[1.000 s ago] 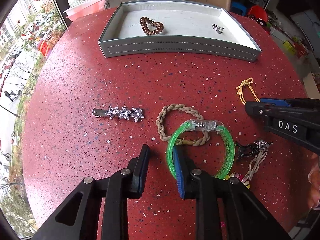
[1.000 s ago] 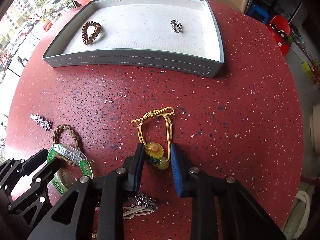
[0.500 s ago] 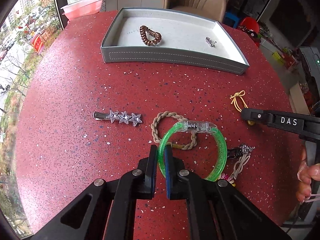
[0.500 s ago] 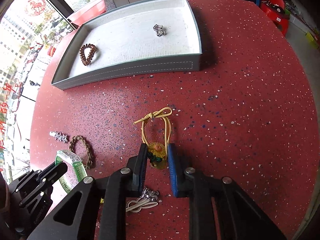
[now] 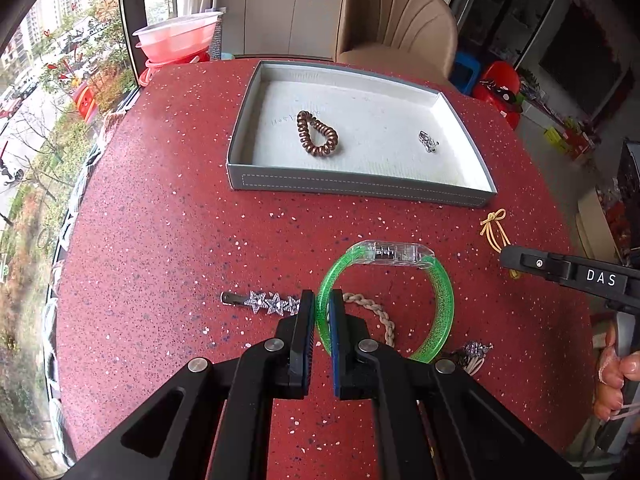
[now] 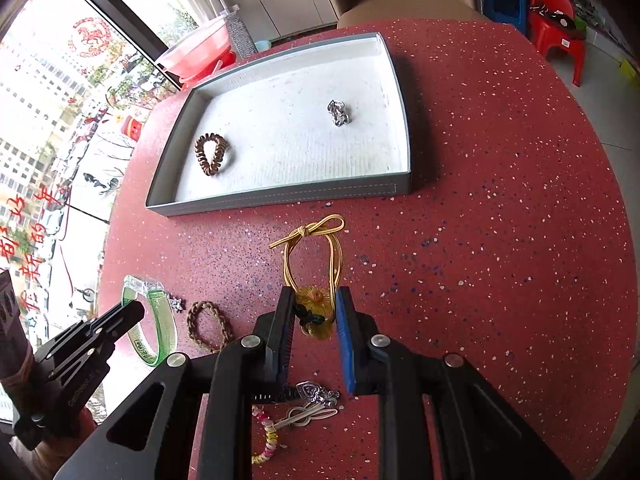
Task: Organize jewelry
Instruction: 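Carry both bracelets into the gray tray and open both tools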
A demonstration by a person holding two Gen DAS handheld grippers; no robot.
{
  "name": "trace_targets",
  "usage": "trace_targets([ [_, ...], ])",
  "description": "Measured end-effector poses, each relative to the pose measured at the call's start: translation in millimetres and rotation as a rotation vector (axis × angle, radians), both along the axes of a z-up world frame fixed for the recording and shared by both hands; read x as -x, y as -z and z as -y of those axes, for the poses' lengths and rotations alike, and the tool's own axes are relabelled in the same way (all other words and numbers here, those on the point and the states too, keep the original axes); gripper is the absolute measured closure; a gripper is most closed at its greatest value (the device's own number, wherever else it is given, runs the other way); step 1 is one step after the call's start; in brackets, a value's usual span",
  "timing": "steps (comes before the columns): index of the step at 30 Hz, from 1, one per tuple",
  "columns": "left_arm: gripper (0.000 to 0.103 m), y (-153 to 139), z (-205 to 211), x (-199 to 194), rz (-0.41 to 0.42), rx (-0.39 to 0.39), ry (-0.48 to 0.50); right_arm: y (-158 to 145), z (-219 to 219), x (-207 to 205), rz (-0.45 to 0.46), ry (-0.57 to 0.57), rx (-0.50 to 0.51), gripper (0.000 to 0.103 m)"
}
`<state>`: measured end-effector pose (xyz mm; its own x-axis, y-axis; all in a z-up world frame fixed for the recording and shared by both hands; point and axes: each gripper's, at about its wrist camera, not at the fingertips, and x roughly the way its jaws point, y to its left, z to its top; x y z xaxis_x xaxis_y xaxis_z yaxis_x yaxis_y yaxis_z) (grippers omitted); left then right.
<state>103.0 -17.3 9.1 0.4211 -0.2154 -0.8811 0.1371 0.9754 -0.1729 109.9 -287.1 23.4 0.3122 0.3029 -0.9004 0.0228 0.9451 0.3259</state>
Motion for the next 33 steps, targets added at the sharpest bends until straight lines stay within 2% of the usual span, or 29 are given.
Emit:
trace_targets([
  [15,0.078,-19,21,-77,0.066,-0.002,-0.003,-14,7,-55,0.044,0.006,-0.029,0.081],
  [24,0.078,-16,42,-134,0.075,-0.013,-0.002,-8,16,-105,0.037,0.021,-0.034,0.081],
  [33,0.078,0,59,-179,0.047,-0.041,-0.019,3,19,-152,0.026,0.010,-0.029,0.081],
])
